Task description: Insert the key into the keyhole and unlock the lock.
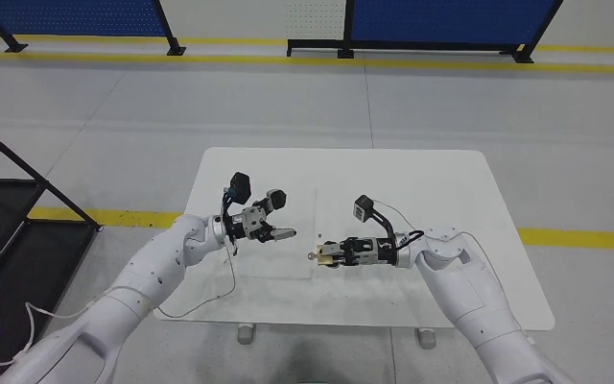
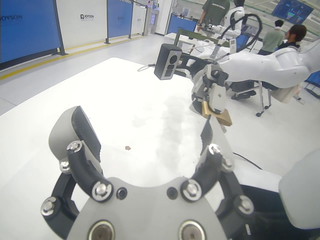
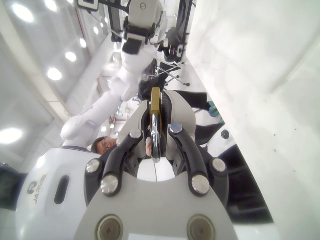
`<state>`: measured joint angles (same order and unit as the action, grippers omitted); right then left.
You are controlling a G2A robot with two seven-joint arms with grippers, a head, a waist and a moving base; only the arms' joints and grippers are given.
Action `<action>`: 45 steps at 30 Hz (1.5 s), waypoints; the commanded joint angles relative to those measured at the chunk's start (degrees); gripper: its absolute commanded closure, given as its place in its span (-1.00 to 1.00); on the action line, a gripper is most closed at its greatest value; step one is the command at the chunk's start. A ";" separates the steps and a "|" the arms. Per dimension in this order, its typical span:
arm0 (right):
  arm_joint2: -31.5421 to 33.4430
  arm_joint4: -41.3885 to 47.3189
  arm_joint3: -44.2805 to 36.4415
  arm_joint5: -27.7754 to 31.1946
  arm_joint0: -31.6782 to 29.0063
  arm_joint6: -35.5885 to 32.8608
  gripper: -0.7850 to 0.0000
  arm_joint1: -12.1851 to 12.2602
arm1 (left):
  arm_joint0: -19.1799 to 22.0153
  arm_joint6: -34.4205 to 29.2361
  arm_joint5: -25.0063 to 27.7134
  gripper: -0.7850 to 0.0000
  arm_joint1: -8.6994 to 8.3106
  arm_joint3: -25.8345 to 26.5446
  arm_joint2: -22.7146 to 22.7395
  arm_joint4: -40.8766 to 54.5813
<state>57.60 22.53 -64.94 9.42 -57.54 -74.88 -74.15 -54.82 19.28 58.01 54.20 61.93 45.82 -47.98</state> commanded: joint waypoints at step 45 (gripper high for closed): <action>0.00 0.00 0.00 0.00 0.00 0.00 1.00 0.00 | 0.77 -83.57 -18.54 -1.00 -2.55 -3.18 -6.38 94.51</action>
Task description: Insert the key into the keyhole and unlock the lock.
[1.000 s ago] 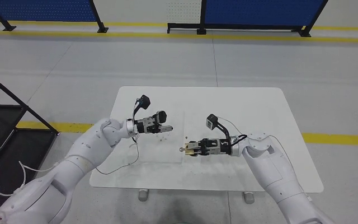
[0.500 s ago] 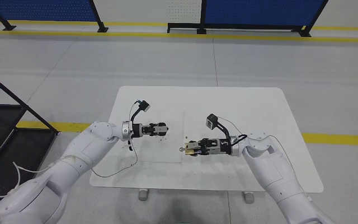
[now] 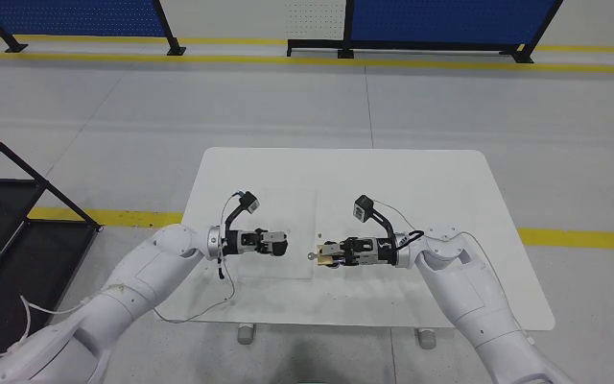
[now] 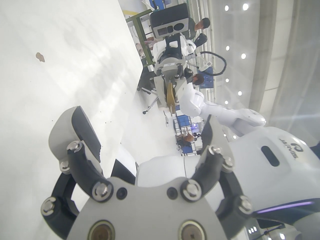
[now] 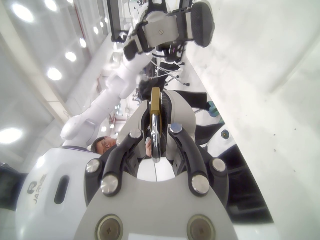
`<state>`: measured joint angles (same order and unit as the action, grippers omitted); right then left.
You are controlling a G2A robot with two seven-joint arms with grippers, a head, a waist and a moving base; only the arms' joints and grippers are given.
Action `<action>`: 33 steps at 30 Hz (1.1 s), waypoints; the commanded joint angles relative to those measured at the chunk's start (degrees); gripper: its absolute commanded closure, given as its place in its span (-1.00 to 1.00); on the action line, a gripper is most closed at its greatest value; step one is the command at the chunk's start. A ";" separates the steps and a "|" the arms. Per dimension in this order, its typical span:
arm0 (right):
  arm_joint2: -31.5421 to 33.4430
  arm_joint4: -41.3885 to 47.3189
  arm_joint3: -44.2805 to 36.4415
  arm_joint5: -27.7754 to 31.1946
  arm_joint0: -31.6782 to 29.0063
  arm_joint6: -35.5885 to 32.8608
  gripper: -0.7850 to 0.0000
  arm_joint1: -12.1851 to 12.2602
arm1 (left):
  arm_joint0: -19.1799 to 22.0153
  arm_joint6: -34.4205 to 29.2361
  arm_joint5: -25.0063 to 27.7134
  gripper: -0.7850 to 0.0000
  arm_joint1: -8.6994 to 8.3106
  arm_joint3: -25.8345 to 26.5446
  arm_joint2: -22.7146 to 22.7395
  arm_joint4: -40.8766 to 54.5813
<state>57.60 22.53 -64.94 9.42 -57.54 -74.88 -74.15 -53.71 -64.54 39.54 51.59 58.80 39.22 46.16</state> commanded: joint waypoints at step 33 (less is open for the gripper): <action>0.00 0.00 0.00 0.00 0.00 0.00 1.00 0.00 | -10.20 3.52 -10.78 -1.00 -0.55 10.99 6.95 2.19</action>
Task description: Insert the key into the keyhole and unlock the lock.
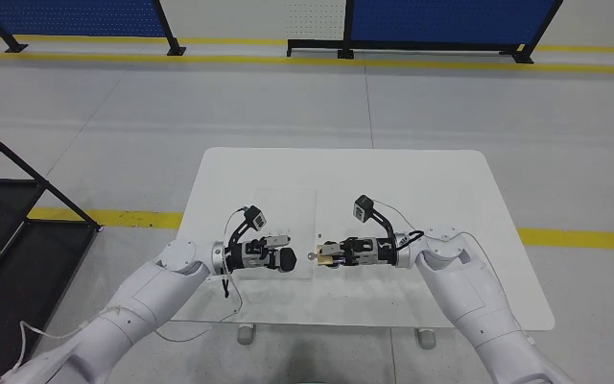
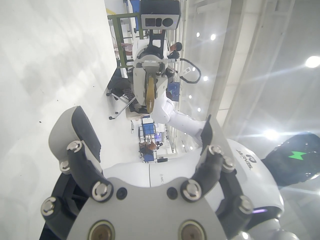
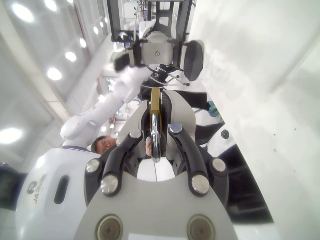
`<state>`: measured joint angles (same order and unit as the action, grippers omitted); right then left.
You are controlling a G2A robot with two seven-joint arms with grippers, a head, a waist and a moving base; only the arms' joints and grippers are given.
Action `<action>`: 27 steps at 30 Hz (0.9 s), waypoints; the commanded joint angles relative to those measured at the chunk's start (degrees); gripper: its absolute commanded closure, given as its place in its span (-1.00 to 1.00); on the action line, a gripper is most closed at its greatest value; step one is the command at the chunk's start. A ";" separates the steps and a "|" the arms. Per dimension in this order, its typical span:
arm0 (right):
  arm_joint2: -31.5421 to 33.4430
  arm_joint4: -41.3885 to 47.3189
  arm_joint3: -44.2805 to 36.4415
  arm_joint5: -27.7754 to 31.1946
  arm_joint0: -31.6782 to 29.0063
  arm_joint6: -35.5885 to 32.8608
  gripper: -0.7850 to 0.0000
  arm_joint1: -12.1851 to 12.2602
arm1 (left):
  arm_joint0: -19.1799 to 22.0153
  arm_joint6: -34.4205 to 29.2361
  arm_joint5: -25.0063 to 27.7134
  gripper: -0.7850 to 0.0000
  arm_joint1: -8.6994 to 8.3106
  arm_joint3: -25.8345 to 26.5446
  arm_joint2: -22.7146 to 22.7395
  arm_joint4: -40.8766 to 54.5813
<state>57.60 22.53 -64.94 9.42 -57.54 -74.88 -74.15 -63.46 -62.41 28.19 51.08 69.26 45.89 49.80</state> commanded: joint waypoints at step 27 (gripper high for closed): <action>0.74 -3.32 -4.27 -0.98 -2.20 4.85 1.00 0.93 | -6.31 2.99 -0.87 -0.22 -0.12 7.03 6.77 -7.51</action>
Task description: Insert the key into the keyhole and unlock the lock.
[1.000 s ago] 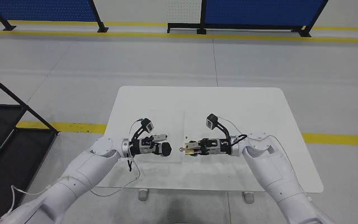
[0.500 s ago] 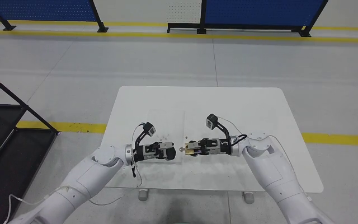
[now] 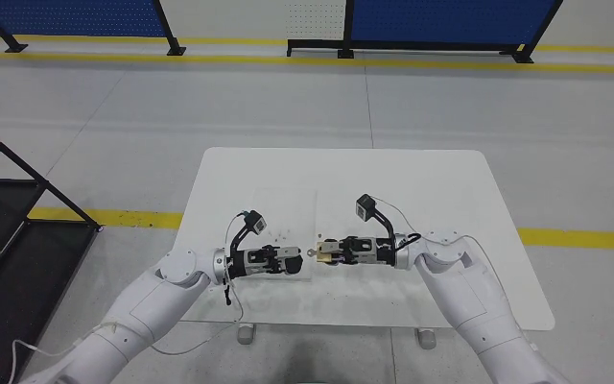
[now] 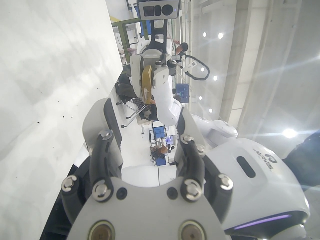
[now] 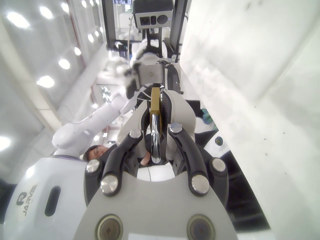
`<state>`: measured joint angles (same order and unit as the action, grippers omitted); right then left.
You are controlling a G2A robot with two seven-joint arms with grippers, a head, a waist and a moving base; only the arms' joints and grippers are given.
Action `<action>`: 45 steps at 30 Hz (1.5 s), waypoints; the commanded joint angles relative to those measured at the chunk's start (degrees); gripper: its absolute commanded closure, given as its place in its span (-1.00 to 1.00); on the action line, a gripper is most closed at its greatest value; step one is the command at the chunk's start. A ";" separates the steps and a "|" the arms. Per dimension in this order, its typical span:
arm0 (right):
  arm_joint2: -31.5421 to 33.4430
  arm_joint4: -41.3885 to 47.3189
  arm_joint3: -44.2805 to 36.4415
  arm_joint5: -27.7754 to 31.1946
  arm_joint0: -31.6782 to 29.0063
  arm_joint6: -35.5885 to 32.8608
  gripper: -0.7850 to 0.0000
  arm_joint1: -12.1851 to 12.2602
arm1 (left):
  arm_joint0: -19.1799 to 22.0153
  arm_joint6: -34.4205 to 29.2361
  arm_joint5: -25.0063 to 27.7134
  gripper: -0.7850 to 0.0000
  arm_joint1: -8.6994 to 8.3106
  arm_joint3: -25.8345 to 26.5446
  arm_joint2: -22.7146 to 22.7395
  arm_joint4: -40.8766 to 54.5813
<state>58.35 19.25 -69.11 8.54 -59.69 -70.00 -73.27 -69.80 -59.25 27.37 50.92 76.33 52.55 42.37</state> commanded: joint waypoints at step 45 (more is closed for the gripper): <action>-0.22 0.12 -0.35 -0.44 -0.14 -0.66 1.00 0.16 | 5.77 -5.62 3.56 0.85 5.76 -7.88 -2.08 -1.13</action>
<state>58.13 19.37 -69.46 8.10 -59.83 -70.66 -73.11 -64.07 -64.79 31.02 56.63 68.48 50.40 41.24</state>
